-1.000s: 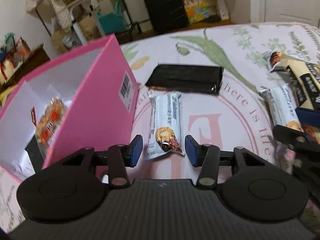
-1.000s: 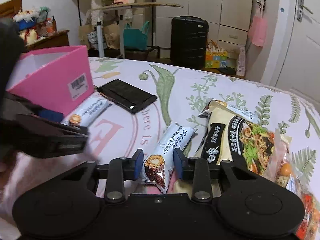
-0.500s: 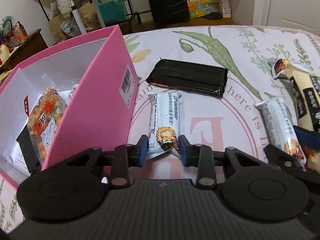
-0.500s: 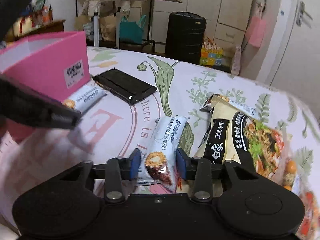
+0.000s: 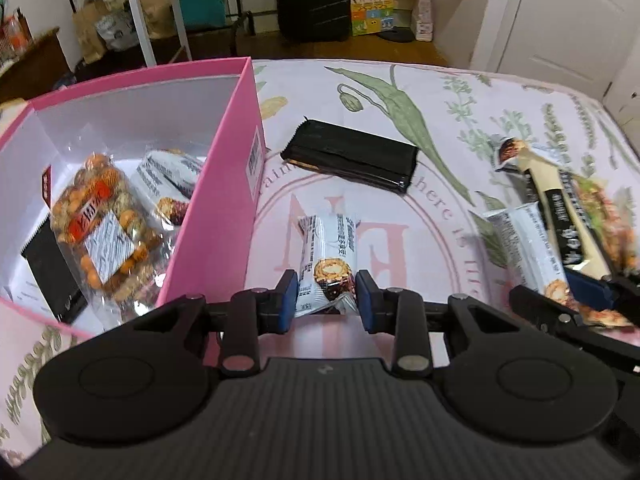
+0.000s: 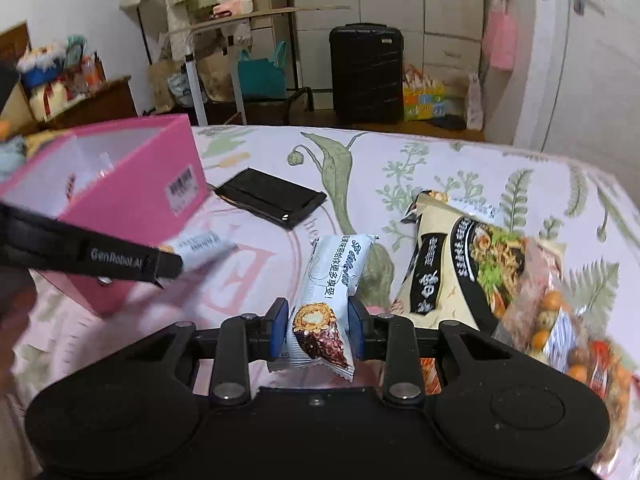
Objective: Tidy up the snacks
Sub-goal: 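Grasp the white-wrapped bar by its end with the right gripper, then carry the white bar into the pink box and open the right gripper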
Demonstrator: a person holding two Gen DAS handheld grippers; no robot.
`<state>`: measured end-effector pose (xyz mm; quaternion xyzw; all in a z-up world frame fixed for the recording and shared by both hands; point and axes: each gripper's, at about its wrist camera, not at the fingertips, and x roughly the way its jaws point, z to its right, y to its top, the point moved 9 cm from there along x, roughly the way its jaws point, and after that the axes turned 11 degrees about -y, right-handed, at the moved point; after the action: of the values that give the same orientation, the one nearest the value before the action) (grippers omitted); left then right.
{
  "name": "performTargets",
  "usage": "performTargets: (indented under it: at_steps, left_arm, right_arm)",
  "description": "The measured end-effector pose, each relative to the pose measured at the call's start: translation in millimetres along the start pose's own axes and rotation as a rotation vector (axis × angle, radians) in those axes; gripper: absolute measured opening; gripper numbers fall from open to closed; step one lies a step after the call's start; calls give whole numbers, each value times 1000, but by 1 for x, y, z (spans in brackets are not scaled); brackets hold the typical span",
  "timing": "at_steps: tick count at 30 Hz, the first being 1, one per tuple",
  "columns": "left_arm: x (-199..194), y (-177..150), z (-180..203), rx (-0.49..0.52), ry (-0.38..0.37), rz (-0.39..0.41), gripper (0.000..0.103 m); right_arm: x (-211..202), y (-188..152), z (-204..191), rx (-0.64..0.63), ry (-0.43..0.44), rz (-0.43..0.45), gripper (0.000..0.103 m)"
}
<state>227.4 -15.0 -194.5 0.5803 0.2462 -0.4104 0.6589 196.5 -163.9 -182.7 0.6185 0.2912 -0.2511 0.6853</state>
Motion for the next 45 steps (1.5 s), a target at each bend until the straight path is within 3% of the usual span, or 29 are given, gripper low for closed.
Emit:
performTargets:
  at_steps: [6, 11, 28, 37, 38, 39, 45]
  left_arm:
    - [-21, -10, 7, -25, -81, -9, 30]
    - [-39, -18, 12, -29, -125, -15, 29]
    - [-77, -31, 13, 2, -174, -71, 28]
    - [-134, -15, 6, 78, -170, -41, 28]
    - [-143, -12, 5, 90, -166, -28, 18]
    - [-151, -9, 3, 102, -159, -16, 15]
    - [-182, 7, -14, 87, -169, 29, 15]
  right_arm:
    - [-10, -4, 1, 120, 107, -131, 35]
    - [-23, -3, -1, 146, 156, -180, 35]
    - [-56, 3, -28, -17, 192, -263, 35]
    - [-95, 33, -62, -133, 272, -218, 35]
    - [-100, 37, -66, -146, 278, -207, 35]
    - [-105, 42, -71, -160, 286, -193, 35]
    - [-120, 68, -96, -186, 341, -123, 35]
